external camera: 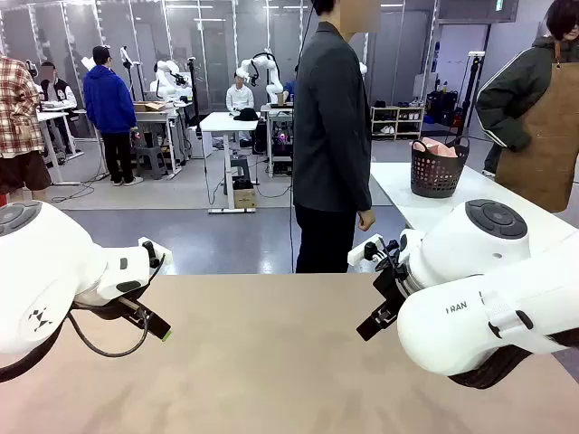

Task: Fold the towel.
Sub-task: Grab the top end of the 100 cm Hotel Towel extended by the human.

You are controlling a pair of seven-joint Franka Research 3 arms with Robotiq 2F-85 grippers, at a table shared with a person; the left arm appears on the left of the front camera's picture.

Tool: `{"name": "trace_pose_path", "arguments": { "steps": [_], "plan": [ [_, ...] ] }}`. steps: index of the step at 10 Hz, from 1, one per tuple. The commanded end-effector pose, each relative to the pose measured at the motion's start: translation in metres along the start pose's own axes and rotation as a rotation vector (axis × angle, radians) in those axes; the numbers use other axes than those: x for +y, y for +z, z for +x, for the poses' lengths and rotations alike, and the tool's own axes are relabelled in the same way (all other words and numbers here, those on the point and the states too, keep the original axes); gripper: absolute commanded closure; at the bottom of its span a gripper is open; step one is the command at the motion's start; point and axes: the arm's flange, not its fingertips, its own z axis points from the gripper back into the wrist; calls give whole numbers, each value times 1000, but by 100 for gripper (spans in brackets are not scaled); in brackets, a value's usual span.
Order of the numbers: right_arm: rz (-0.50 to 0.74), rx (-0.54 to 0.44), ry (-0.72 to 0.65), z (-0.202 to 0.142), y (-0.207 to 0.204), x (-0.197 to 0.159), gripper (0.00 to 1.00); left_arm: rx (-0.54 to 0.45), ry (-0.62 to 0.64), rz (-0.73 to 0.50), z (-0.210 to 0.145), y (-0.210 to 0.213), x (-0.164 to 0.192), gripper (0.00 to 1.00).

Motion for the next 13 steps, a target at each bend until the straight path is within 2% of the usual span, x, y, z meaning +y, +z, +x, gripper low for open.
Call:
{"name": "trace_pose_path", "arguments": {
  "steps": [1,12,13],
  "plan": [
    [0,0,0,0,0,0,0,0,0,0,0,0,0,0],
    [-1,0,3,0,0,0,0,0,-1,0,0,0,0,0],
    [9,-4,-11,12,10,-9,0,57,-9,-39,8,8,1,0]
  ]
}}
